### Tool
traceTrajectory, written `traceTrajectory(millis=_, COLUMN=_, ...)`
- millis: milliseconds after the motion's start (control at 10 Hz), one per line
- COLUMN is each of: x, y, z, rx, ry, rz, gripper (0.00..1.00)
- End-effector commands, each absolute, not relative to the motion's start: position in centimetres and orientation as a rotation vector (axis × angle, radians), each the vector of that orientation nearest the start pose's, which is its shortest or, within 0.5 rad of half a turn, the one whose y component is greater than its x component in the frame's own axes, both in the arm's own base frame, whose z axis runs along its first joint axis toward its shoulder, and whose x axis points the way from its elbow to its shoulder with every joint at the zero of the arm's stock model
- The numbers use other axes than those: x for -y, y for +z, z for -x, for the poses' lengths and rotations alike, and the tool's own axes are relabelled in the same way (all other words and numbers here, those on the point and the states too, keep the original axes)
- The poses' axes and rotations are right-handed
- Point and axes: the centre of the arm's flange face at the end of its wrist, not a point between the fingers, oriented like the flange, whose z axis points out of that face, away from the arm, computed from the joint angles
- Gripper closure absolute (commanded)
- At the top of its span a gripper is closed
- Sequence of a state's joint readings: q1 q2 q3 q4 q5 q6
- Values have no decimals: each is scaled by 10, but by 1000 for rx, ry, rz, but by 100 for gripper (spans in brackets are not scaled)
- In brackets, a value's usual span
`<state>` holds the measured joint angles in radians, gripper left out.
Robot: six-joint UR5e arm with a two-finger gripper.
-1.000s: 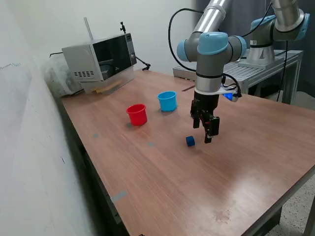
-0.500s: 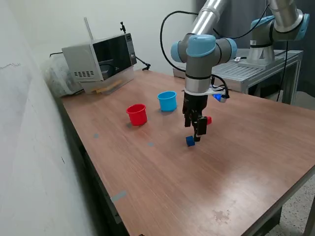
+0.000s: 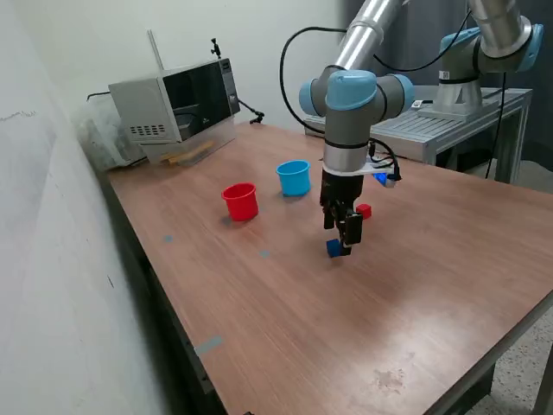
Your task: Place red objects in the red bin, and blue objects in the blue bin.
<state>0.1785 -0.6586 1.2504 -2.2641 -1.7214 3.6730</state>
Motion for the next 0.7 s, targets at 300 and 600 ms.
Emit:
traceTrajectory(millis=300, x=253, y=99, z=740, rx=-2584, ry=275, rz=1793, gripper=0)
traceTrajectory(millis=600, x=251, y=103, z=744, rx=-2593, ry=281, rz=1791, gripper=0)
